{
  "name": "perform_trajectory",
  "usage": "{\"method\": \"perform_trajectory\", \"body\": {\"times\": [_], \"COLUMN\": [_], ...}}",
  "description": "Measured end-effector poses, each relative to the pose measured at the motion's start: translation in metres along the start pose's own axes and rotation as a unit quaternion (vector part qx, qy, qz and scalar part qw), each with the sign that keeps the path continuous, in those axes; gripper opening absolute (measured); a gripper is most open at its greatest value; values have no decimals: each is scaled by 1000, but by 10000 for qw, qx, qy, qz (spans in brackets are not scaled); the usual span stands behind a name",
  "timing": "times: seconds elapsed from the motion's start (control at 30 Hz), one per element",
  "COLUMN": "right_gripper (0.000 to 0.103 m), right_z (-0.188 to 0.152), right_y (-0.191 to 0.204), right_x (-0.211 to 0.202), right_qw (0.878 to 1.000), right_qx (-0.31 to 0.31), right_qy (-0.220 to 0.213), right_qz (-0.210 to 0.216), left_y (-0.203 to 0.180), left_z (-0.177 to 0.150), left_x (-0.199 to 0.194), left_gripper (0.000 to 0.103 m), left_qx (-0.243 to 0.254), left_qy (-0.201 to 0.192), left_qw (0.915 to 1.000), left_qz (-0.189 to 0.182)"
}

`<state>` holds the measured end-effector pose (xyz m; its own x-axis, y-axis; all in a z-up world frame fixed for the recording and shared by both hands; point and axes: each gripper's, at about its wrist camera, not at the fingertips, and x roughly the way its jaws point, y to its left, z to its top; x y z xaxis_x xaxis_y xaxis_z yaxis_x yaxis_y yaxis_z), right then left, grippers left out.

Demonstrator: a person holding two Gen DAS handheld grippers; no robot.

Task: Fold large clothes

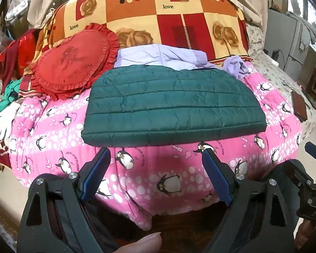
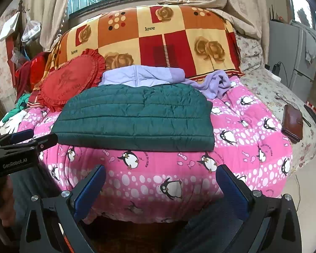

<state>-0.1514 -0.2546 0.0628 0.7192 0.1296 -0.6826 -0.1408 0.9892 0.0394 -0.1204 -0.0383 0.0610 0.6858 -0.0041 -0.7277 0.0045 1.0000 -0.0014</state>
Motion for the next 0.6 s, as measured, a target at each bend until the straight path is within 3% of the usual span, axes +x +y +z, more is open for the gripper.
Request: {"method": "perform_trajectory", "body": {"times": [0.43, 0.6], "right_gripper": [103, 103], "right_z": [1, 2], "right_y": [3, 3], "right_x": [0, -1], "right_qw": [10000, 10000], "right_qx": [-35, -33], "right_qy": [-6, -7], "right_qz": [-12, -17], "left_y": [2, -4], "left_z": [-1, -3], "left_x": [2, -4], "left_gripper": [89, 89], "left_qx": [-11, 103], "left_qy": [35, -157], "left_qw": [10000, 9998], "left_qz": [-74, -11]}}
